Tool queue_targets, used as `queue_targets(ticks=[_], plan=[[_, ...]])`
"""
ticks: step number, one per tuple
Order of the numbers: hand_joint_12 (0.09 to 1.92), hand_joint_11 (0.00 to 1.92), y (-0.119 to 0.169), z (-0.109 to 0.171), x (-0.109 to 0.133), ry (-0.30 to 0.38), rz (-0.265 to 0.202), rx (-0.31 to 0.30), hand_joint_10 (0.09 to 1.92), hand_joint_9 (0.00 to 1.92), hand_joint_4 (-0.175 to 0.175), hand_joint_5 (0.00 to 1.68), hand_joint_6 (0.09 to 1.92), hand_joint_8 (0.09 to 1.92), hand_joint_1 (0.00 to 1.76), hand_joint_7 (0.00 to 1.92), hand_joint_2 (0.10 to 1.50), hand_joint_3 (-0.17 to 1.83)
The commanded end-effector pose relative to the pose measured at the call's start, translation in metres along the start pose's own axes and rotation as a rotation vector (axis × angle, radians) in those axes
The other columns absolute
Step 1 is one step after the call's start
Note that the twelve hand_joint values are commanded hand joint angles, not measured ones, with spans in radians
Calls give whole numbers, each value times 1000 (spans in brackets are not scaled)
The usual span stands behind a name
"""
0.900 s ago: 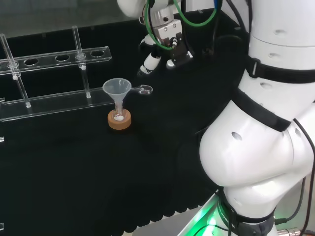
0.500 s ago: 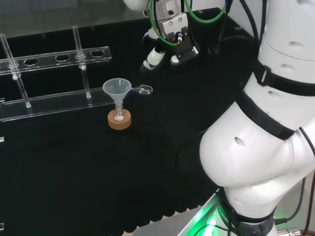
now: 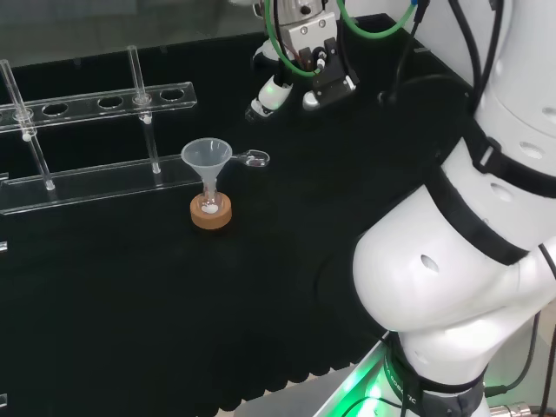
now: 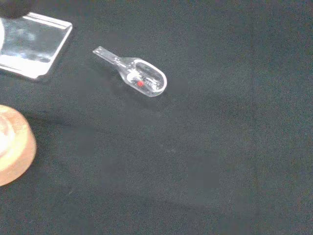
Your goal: Remove the funnel from the round-bottom flask.
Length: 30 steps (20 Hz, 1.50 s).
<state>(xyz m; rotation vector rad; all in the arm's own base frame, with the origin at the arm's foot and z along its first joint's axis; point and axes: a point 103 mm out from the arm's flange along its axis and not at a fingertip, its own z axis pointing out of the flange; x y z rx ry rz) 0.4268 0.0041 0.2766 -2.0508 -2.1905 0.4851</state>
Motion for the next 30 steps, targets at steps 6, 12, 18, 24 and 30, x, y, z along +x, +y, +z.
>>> queue_targets(ticks=[6,12,18,24,30], plan=[[1417,278,-54,-3,51,26,-28,92,745,221,-41,187,87,634,542,2,724,187],[1438,255,-55,-5,76,15,-61,93,768,173,-42,153,87,600,546,0,719,177],[1448,252,-43,0,98,-8,-89,130,784,133,-52,91,87,376,549,0,711,164],[1456,243,-28,9,116,-30,-111,164,804,93,-49,57,87,252,551,0,711,154],[1461,236,-19,16,127,-78,-127,170,816,74,-46,42,87,204,552,0,710,147]])
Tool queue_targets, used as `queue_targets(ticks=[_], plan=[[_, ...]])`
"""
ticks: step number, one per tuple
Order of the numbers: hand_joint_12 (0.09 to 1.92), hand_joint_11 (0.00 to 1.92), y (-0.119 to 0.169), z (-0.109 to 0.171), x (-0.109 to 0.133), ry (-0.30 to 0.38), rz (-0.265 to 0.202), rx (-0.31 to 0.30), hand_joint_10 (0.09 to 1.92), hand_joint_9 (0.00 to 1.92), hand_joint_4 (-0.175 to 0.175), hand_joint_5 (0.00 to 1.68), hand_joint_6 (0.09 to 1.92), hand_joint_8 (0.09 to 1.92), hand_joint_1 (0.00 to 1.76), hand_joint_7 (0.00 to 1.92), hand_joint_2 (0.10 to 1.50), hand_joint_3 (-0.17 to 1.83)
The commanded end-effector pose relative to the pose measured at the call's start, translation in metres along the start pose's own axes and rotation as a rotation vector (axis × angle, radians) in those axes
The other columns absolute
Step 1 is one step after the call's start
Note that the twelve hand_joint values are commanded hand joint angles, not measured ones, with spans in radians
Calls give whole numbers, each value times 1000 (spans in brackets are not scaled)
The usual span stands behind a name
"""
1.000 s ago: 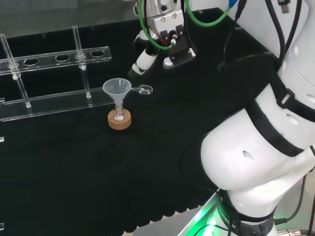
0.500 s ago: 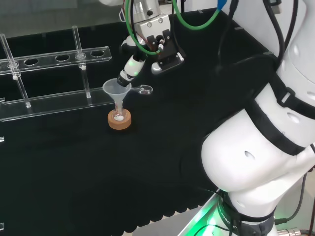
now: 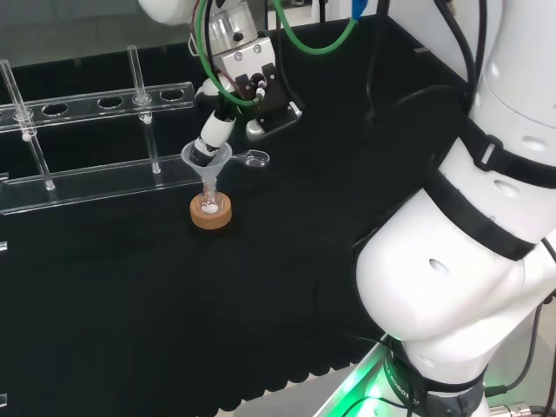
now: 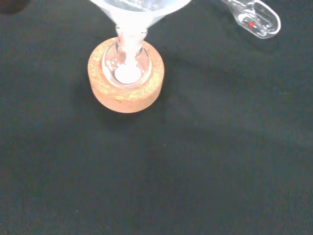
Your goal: Remove the funnel from the round-bottom flask.
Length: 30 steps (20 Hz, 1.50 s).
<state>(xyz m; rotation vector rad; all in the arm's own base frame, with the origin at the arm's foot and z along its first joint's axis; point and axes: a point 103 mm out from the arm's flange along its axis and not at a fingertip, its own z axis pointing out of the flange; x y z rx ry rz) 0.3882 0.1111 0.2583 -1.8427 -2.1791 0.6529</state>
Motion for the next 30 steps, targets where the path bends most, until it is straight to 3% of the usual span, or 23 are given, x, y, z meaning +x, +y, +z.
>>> queue_targets(ticks=[1,16,30], plan=[[1462,235,12,5,15,-54,-14,12,817,72,-46,41,87,200,552,0,710,147],[1469,211,35,23,19,-42,-23,49,837,17,-43,33,87,108,552,0,711,134],[1472,206,41,26,17,-56,-14,11,845,8,-44,14,87,87,552,0,710,128]])
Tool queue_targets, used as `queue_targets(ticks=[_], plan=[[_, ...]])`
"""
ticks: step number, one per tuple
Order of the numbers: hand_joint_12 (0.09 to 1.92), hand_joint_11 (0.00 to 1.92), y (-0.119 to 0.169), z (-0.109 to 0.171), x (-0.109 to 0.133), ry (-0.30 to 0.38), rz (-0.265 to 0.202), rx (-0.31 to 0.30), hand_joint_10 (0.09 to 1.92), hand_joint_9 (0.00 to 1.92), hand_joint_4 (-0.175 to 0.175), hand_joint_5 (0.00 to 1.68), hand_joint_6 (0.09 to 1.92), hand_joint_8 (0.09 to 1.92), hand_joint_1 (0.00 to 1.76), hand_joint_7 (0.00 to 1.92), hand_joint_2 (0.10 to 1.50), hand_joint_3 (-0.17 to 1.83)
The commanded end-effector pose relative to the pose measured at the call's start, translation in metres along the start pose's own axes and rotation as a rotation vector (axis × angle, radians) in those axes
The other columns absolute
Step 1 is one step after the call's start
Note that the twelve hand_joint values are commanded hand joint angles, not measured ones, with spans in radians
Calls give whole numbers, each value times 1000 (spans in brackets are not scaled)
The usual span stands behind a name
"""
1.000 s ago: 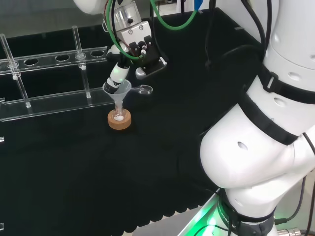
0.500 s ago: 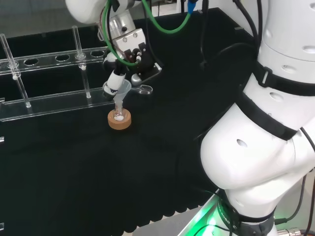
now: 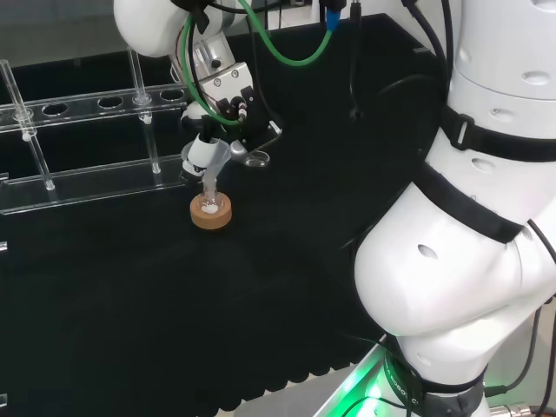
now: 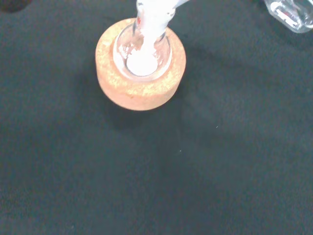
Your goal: Remove the funnel from the round-bottom flask.
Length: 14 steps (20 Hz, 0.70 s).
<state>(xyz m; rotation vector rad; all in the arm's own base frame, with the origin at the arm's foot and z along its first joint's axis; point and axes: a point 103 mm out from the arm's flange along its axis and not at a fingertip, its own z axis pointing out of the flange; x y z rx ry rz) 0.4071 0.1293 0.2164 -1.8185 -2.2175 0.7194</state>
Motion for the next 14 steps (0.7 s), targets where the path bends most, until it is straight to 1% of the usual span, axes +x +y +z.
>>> queue_targets(ticks=[1,5,11,14], plan=[[1473,205,4,2,-3,6,0,3,846,7,-44,13,87,87,552,0,710,128],[1474,205,8,7,-3,19,-4,13,849,8,-44,12,87,87,548,0,712,128],[1478,212,9,9,-2,17,1,22,861,28,-43,15,87,95,540,7,716,127],[1478,216,14,15,-2,21,-4,31,863,34,-42,18,87,103,542,11,720,127]])
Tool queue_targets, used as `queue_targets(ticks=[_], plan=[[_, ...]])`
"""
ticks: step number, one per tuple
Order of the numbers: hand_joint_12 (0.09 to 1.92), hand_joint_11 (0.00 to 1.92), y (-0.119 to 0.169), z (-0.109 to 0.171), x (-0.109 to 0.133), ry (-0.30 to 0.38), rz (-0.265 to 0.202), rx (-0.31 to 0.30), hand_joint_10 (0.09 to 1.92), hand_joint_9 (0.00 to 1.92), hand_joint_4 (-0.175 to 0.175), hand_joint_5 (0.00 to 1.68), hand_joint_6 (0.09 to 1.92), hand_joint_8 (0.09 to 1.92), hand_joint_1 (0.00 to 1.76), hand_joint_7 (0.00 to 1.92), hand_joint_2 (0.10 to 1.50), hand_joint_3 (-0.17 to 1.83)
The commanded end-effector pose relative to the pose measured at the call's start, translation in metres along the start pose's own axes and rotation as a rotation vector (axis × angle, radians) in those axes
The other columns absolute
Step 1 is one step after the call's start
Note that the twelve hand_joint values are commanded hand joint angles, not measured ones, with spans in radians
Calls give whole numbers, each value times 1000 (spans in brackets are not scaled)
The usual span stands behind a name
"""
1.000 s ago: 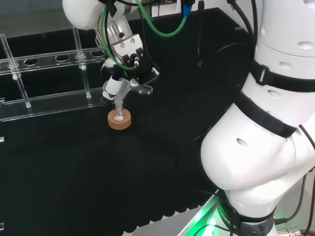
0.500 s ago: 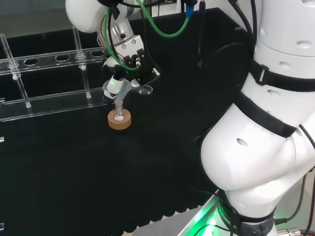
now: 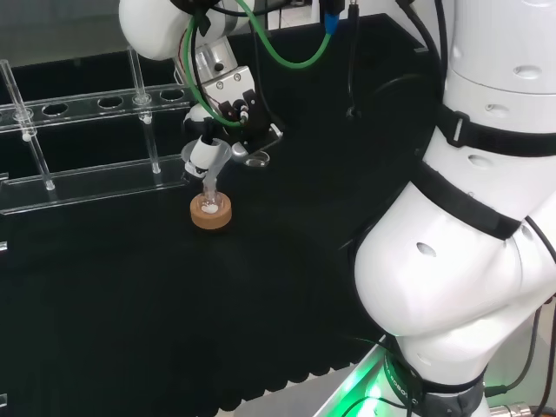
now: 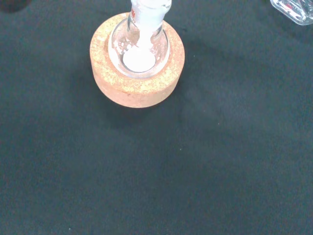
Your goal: Remove the funnel from the round-bottom flask.
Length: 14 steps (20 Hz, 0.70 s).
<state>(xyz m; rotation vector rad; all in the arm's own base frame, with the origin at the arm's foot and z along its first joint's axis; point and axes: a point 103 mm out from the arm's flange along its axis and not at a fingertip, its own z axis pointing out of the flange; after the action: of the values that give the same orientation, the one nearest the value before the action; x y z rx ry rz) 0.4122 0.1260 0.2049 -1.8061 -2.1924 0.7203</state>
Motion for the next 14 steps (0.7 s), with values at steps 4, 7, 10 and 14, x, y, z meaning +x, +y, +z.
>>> queue_targets(ticks=[4,7,10,14], plan=[[1472,225,9,12,-1,1,-2,15,852,73,-43,33,87,197,555,3,734,122],[1467,235,9,13,-1,4,-1,17,847,96,-43,45,87,253,568,0,744,122],[1460,244,10,14,-2,7,-2,13,841,118,-43,55,87,310,579,0,753,125],[1441,267,12,15,-3,-14,3,-6,776,263,-48,79,87,499,597,21,774,139]])
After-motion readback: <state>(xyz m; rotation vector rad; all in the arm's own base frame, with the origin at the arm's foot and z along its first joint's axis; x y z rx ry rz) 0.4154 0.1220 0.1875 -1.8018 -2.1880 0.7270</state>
